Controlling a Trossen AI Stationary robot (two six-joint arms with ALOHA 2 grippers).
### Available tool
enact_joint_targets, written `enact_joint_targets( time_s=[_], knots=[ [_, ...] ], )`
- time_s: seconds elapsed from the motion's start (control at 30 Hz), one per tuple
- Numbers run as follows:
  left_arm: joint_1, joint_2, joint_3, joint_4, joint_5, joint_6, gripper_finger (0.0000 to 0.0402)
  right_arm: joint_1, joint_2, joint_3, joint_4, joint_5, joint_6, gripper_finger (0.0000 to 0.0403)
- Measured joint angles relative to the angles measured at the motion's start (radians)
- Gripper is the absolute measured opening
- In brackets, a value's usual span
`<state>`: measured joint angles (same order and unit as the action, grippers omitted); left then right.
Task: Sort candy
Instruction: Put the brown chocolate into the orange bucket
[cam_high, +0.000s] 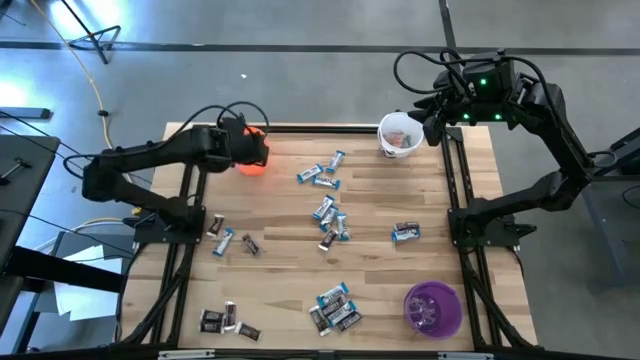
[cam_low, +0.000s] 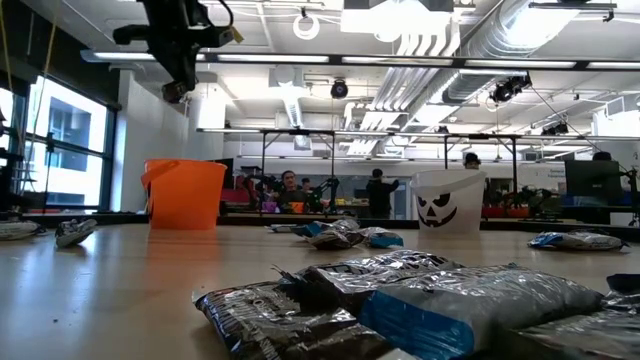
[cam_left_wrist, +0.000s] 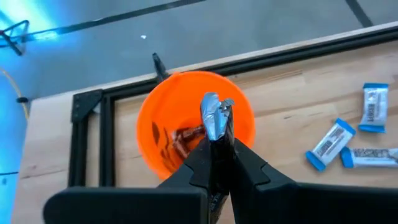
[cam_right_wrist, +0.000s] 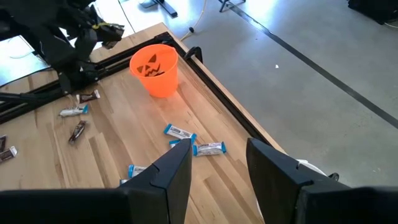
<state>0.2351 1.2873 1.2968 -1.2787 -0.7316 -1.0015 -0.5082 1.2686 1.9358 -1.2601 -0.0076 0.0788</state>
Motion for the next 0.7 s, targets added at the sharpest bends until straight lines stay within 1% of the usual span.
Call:
enact_joint_targets(
  time_s=[0.17,0.43,0.63,0.7],
  knots=[
    [0.088,0.000,0.000,0.049,0.060,0.094,0.0012,0.000,0.000,0.000,0.000,0.000,0.000,0.0149],
    [0.209,0.000,0.000,0.058,0.081,0.137,0.0012,0.000,0.000,0.000,0.000,0.001,0.000,0.0149],
    [0.286,0.000,0.000,0.077,0.151,0.173,0.0013,0.000,0.000,0.000,0.000,0.001,0.000,0.0149],
    [0.302,0.000,0.000,0.082,0.159,0.197,0.0013,0.000,0.000,0.000,0.000,0.001,0.000,0.0149]
  ],
)
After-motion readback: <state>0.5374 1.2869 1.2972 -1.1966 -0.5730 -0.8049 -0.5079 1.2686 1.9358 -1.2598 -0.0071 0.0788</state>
